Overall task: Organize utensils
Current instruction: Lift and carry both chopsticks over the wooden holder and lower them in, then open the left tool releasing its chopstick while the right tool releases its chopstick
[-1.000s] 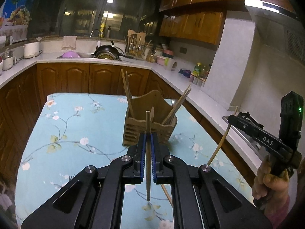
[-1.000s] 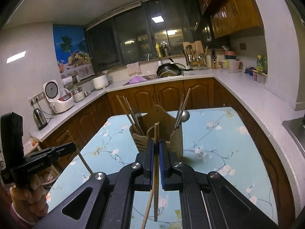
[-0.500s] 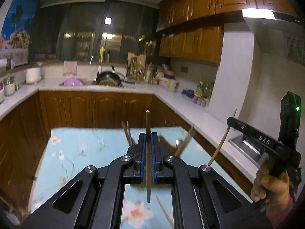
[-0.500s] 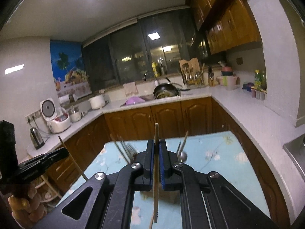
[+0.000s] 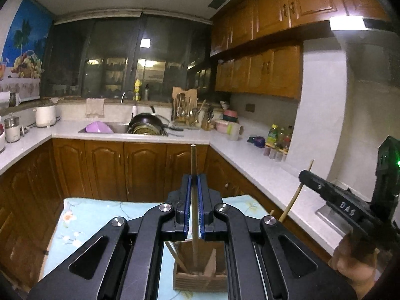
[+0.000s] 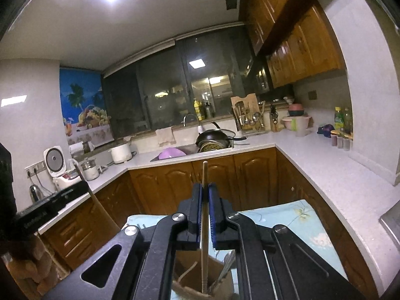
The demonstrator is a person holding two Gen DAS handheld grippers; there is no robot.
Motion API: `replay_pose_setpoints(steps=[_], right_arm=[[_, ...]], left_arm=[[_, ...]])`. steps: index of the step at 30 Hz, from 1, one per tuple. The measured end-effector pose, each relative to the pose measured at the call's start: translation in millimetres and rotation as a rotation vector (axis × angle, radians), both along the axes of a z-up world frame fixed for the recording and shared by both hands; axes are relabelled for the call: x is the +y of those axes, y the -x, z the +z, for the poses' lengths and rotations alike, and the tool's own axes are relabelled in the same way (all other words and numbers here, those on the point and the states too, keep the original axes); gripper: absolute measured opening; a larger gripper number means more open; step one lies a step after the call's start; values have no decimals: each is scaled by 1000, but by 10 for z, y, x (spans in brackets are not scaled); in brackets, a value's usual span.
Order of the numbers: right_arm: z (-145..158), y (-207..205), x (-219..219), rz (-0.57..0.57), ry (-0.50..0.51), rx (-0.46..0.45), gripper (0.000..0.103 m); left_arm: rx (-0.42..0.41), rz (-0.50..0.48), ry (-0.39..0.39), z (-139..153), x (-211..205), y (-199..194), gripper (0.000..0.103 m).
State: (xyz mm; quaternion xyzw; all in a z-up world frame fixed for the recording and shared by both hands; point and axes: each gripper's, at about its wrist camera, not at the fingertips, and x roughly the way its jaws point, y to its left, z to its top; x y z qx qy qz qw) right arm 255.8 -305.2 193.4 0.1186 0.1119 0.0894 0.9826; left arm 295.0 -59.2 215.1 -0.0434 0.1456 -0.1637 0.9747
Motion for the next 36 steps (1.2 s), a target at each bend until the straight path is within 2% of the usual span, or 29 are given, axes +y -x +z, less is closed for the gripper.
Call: replay_pose_setpoints(steps=[9,15,22,36], right_arm=[[-442,-189,-51,-12,-44,63,5],[-715,-214,-18,-10,-54,120,5],[-884,-222,38,-2,-48,172,5],[-868,-240,22,-10,-46,185,5]], left_arm=[[95,52,33,-706,19,-240,4],[150,51,22,-1014,13,-275,5],[165,57,3,-1127,11,-227,5],[183,77,6,-1177,169,-275,6]])
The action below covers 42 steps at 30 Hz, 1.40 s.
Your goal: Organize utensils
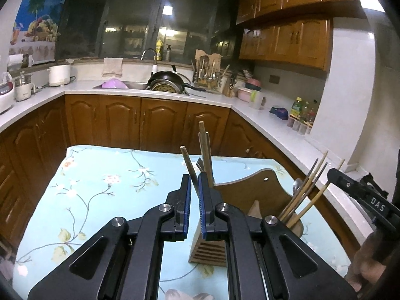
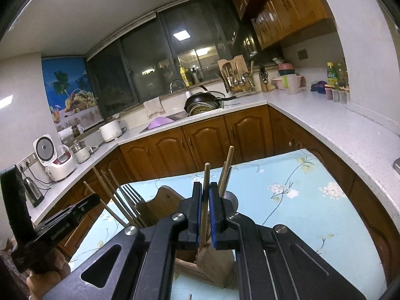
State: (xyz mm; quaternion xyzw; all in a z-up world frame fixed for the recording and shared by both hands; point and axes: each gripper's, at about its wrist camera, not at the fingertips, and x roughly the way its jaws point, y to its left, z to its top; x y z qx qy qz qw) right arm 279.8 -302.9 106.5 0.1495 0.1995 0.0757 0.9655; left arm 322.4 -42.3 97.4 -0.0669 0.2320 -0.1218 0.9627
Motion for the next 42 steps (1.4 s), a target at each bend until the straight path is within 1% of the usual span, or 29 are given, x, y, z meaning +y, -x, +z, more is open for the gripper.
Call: replay_pose_setpoints(steps=[12,16,20,22,23,24,25,26,27,28,29,31,33,35,36,38,41,42], right_arm=[[-5,3,6,-2,1,3,5],[-9,6,9,-2,2,5,6],[-32,18,16,-1,-4,9,12],[-61,45,18,0,-6,15,13],[-92,64,31,0,-6,17,15],[-108,78,29,-1,-7,20,16],[-116,114,22,-4,-10,20,21],[-122,125,8,-6,-14,19,31],[-125,166,-8,-7,-25,14,38],[-123,209,-24,-11,-34,6,53],[-109,221,-39,-18,-36,1,65],[-112,332,-54,-33,-31,-16,72],[-127,407,-67,-29,-39,-16,73],[-157,496,-76,-26,-47,-13,77],[-179,552,-72,-29,-43,-12,78],[-213,670,-60,-30,-31,-11,84],[-300,893,-42,-19,-30,-17,90],[-304,929,-39,-19,-28,-17,91]], left_arm=[[15,-5,-5,22,-6,-5,6],[50,-21,-5,-24,-22,-20,5],[61,-29,-1,-43,-35,15,7],[63,-29,-3,-30,-34,34,12],[62,-27,-2,-19,-29,49,21],[60,-24,0,-11,-22,57,34],[51,-14,2,8,-7,93,39],[47,-9,3,15,-2,111,45],[44,-3,5,26,13,150,47],[44,-3,6,32,16,171,47],[46,-4,8,30,29,211,48],[53,5,8,10,55,278,56],[57,32,15,-15,98,377,79],[61,56,33,-44,154,496,87],[62,58,42,-60,173,564,91],[66,64,47,-94,208,697,94],[68,70,43,-163,254,922,95],[71,74,43,-195,278,1025,95]])
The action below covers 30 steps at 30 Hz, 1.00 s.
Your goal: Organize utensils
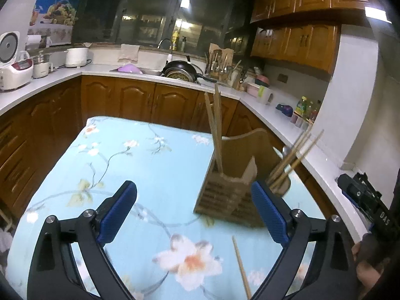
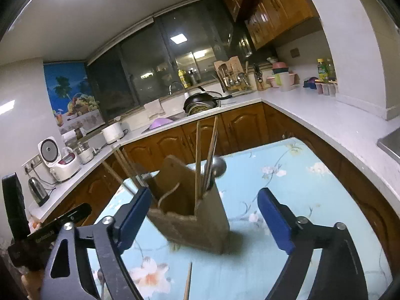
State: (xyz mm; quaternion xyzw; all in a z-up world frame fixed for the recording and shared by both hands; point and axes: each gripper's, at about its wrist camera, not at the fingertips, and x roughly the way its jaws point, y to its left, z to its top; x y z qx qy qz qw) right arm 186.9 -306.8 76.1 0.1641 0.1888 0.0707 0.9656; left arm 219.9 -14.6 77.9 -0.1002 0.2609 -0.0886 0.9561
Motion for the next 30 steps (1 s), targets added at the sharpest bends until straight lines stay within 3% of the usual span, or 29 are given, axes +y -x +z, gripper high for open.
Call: replay_pose_setpoints(steps=[15,22,25,26,30], right_arm=[[-181,915,222,39,52,16,96],[-185,1233,310,72,74,0,97],[-46,1377,315,91,72,-40,97],[-3,1433,320,86,79,-64,100],[15,1741,360,34,111,-178,103]], left_arm=[[16,35,26,-228,216,1006,96],[-24,52,-9,-171,269,1379,96],[-74,59,-33,-109,283,1566,98],[-97,65,-49,-102,271,1648,103],[-174,101,-106,-220,210,1891,103]])
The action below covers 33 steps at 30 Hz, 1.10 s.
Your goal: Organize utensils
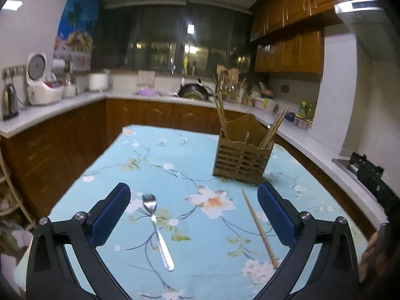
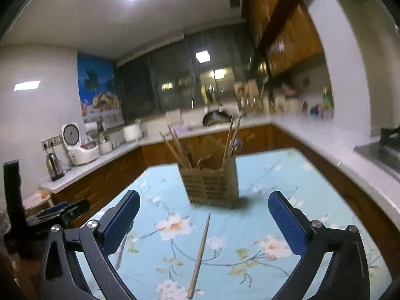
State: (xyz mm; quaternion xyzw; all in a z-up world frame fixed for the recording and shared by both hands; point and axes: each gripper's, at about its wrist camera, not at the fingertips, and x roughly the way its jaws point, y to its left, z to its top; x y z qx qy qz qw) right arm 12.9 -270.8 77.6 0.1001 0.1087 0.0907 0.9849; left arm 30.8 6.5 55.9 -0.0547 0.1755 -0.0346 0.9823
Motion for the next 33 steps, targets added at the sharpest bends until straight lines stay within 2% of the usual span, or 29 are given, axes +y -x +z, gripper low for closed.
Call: replay_pose_setpoints(steps=[4,10,15,21,33], right_arm=[[-291,178,61,-69,51,-46,103],[-595,234,90,-91,106,-12,103],[-650,274,59,-100,117,-3,103],[-706,282,19,-101,122,15,103],[-800,273,-73,-100,96,39,103]], left_arm=[[4,12,-28,-209,-60,42,103],[16,29,-83,-489,-130,76,103],[37,27,-109,-630,-186,60,103],[36,27,-138,-662,-245,85,103],[34,29,-136,-669,-243,95,103]])
